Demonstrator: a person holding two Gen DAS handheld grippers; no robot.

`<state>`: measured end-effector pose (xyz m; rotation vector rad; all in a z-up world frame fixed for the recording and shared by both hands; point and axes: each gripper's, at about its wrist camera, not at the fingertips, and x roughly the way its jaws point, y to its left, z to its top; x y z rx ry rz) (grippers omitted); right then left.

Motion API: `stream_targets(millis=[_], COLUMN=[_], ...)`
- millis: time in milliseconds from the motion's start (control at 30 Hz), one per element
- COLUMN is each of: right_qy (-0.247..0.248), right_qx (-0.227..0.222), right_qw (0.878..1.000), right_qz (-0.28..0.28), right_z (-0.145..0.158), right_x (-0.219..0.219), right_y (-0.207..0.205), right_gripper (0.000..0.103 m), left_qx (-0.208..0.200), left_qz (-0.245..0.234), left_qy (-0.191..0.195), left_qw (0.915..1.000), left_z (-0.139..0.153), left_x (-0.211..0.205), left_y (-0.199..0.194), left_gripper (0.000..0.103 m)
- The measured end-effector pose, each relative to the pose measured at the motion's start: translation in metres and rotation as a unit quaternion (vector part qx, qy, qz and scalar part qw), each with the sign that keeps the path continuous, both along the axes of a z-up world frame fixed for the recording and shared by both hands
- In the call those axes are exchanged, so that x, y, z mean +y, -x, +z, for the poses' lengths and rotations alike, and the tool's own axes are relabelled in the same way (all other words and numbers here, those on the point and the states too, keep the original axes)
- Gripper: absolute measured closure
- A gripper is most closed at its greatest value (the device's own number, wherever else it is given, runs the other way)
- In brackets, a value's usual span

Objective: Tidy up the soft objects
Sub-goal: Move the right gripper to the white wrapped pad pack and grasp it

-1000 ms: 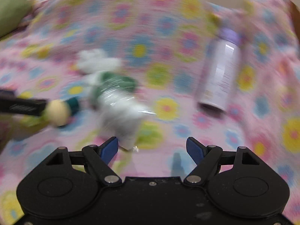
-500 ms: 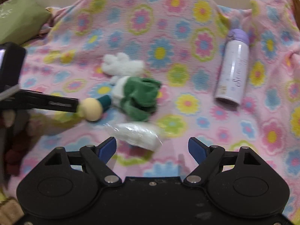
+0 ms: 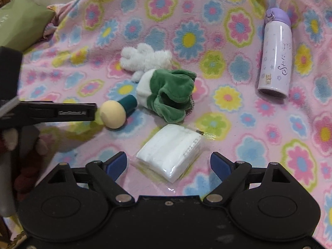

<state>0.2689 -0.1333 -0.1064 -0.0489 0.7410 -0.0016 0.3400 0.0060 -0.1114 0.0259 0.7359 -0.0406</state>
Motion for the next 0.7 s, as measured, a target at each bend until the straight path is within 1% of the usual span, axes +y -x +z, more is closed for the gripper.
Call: stream_targets(millis=[100,233,300,367,467,533,600,700], right_qy=[0.019,0.012,0.013,0.016,0.025,0.010,-0.004,-0.003], right_qx=[-0.015,-0.017,-0.014,-0.021,-0.032,-0.026,-0.023,-0.024], right_qw=[0.999,0.997,0.996,0.996,0.997,0.997,0.997,0.998], right_qz=[-0.025,-0.076,-0.087,-0.083,-0.070,-0.071,-0.068,-0.066], right_z=[-0.002,-0.004,-0.007,-0.011,-0.015,-0.017,-0.017,-0.017], right_x=[-0.009,-0.036,-0.047,-0.053,-0.058,-0.063,-0.068,-0.068], right_y=[-0.007,-0.019,-0.024,-0.027,-0.032,-0.038,-0.042,-0.045], right_gripper=[0.016,0.016,0.016,0.016,0.007,0.000,0.000,0.000], left_qx=[0.000,0.000,0.000,0.000,0.000,0.001,0.001,0.001], left_qz=[0.000,0.000,0.000,0.000,0.000,0.000,0.000,0.000], left_qy=[0.000,0.001,0.001,0.001,0.001,0.001,0.001,0.001], left_qw=[1.0000,1.0000,1.0000,1.0000,1.0000,1.0000,1.0000,1.0000], left_z=[0.000,0.000,0.000,0.000,0.000,0.000,0.000,0.000], left_x=[0.000,0.000,0.000,0.001,0.001,0.000,0.000,0.000], left_y=[0.000,0.000,0.000,0.000,0.000,0.000,-0.001,-0.001], left_gripper=[0.005,0.005,0.004,0.004,0.004,0.004,0.004,0.004])
